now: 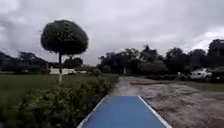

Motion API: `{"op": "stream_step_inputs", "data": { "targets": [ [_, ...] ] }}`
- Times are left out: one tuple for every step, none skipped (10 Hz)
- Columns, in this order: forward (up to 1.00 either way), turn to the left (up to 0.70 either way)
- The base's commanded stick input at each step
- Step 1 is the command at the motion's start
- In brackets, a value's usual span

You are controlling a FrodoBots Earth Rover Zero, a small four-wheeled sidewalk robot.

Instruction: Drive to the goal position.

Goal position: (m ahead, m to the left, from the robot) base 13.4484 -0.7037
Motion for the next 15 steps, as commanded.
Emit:
{"op": "stream_step_inputs", "data": {
  "targets": [
    [0.5, 0.0],
    [0.5, 0.0],
    [0.5, 0.0],
    [0.5, 0.0],
    [0.5, 0.0],
    [0.5, 0.0],
    [0.5, 0.0],
    [0.5, 0.0],
    [0.5, -0.4],
    [0.5, -0.17],
    [0.5, 0.0],
    [0.5, 0.0],
    [0.5, 0.0],
    [0.5, 0.0],
    [0.5, 0.0]
  ]
}}
